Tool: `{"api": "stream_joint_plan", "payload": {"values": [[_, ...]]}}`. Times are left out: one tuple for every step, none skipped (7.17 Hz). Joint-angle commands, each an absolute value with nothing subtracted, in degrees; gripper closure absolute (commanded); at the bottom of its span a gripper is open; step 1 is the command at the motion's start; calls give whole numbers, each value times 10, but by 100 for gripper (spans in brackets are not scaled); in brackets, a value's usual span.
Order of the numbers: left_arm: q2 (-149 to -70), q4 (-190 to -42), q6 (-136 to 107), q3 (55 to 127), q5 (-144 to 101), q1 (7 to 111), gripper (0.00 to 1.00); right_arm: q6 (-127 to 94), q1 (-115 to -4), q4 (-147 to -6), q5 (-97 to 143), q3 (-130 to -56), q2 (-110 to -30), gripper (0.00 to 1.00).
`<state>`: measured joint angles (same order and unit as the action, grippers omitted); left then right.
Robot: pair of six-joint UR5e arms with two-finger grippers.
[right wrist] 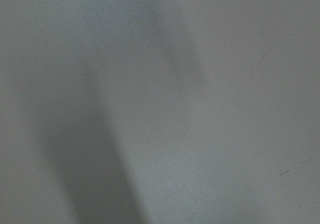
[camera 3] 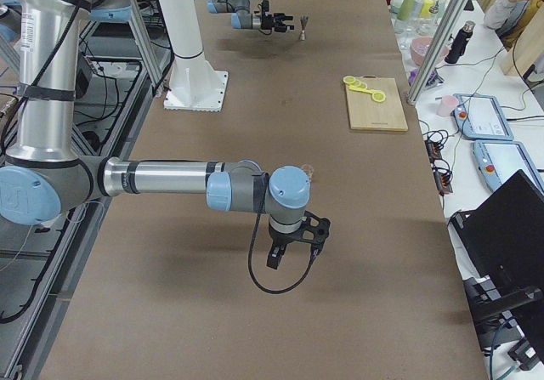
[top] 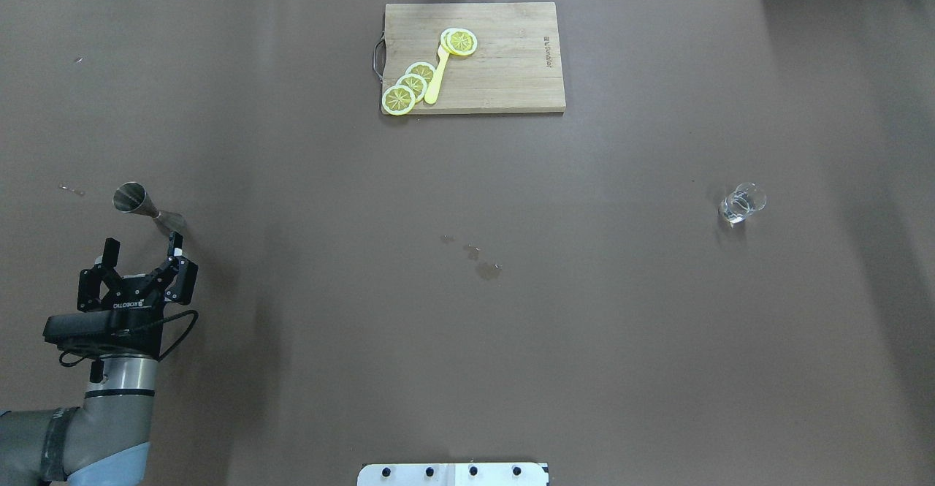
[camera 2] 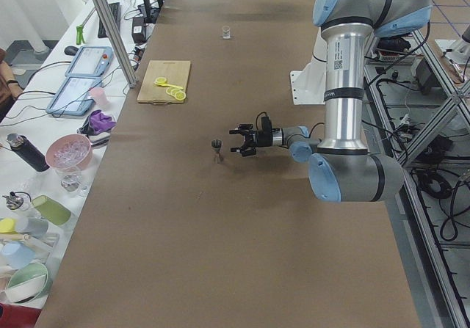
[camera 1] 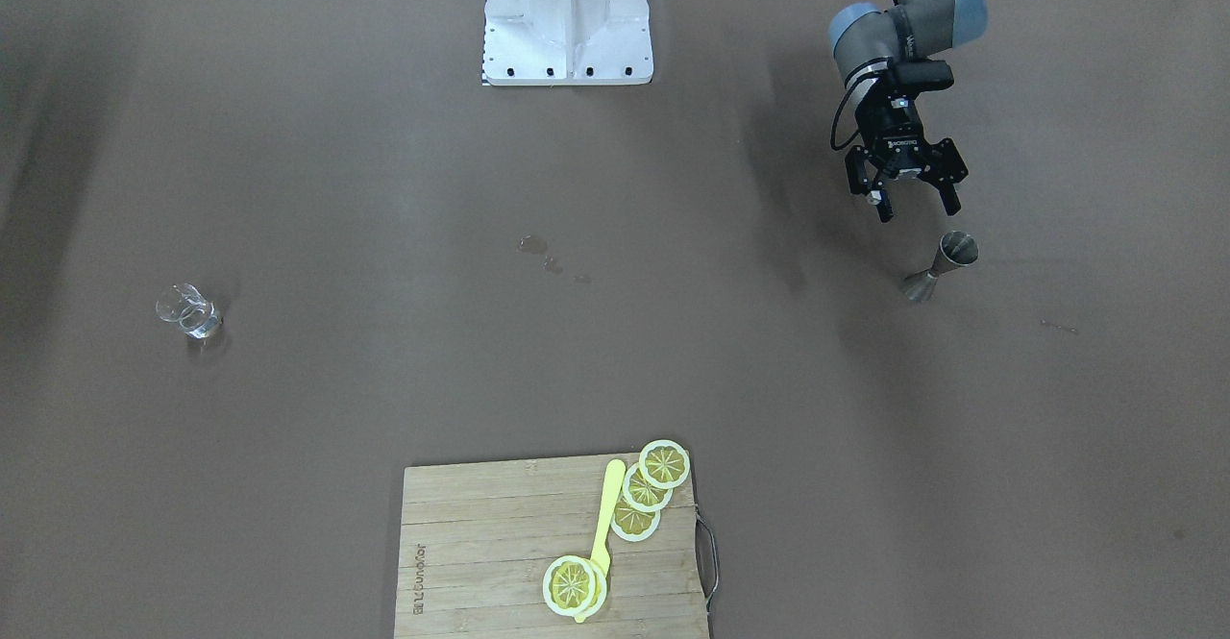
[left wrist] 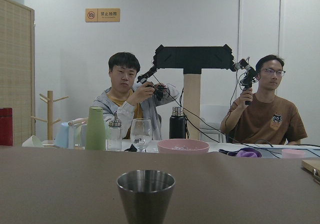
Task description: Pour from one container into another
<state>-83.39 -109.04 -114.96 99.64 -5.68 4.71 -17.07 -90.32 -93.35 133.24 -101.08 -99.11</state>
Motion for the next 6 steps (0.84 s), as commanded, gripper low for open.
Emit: {"api": "stream_joint_plan", "payload": {"values": [[-819, -1092, -1144, 1033, -36, 26, 1, -83, -905, -932, 1318, -1013, -990, 0], [-820, -1093, -1126, 1051, -36, 26, 1, -8, -904, -933, 1308, -1011, -986, 0], [-825, -1105, -1068, 1063, -40, 25, 1, -7, -904, -936, 1308, -1009, -984, 0], [-831, -1140, -1029, 1061, -44, 27, 1, -8, -904, -936, 1311, -1006, -985, 0], [-841, -1194, -955, 1058, -55, 27, 1, -8, -904, -935, 1312, -1006, -985, 0], [-867, -1267, -862, 1055, -110, 31, 1, -8, -904, -933, 1311, -1005, -985, 0]]}}
